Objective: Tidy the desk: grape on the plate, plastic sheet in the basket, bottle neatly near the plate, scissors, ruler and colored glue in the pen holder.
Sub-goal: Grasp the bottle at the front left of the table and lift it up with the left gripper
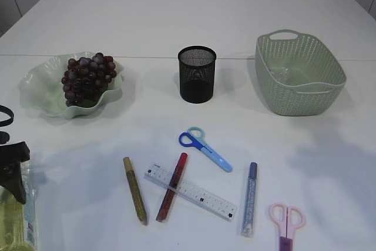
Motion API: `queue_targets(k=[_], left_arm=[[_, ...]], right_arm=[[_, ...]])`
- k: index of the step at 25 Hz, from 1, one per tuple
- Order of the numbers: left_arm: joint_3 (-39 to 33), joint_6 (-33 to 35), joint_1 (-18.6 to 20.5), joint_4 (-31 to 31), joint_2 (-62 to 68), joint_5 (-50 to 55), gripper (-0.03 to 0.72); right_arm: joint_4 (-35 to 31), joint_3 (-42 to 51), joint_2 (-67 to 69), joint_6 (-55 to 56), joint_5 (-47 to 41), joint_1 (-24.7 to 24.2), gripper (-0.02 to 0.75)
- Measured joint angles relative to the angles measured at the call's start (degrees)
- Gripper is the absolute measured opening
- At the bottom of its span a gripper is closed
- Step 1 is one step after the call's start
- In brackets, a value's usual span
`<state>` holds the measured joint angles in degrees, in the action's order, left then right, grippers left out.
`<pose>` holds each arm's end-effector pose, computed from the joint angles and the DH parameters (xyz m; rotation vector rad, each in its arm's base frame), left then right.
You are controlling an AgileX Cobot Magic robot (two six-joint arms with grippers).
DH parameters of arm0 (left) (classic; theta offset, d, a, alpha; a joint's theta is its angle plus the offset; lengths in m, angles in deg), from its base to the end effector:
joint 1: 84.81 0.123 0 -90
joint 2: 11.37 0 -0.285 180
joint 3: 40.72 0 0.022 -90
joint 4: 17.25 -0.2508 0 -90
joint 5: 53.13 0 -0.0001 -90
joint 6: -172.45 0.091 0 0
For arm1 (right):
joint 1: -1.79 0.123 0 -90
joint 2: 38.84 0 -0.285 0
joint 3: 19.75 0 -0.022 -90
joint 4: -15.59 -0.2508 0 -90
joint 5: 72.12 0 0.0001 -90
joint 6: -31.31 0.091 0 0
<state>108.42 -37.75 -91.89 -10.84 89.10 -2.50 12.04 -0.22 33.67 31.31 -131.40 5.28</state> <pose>0.2488 -0.0388 0.1635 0.7262 -2.9933 0.1077 0.2087 0.0176 0.3281 -0.0566 2.6408 0.1016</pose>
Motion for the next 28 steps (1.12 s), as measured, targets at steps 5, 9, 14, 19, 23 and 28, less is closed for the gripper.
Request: queue_targets(k=[5, 9, 14, 19, 23, 28], left_arm=[[-0.09, 0.28, 0.00, 1.73, 0.00, -1.20, 0.615], [-0.09, 0.35, 0.00, 1.96, 0.00, -2.42, 0.615], [-0.09, 0.42, 0.00, 1.96, 0.00, -3.89, 0.615], [-0.09, 0.42, 0.00, 1.44, 1.27, -4.26, 0.615], [-0.09, 0.42, 0.00, 1.21, 2.63, -4.54, 0.615], [-0.09, 0.42, 0.00, 1.21, 5.04, -5.43, 0.613]], right_arm=[[0.00, 0.00, 0.00, 0.00, 0.00, 0.00, 0.575], [-0.10, 0.00, 0.00, 0.00, 0.00, 0.00, 0.575], [-0.21, 0.00, 0.00, 0.00, 0.00, 0.00, 0.575], [-0.30, 0.00, 0.00, 0.00, 0.00, 0.00, 0.575], [-0.30, 0.00, 0.00, 0.00, 0.00, 0.00, 0.575], [-0.30, 0.00, 0.00, 0.00, 0.00, 0.00, 0.575]])
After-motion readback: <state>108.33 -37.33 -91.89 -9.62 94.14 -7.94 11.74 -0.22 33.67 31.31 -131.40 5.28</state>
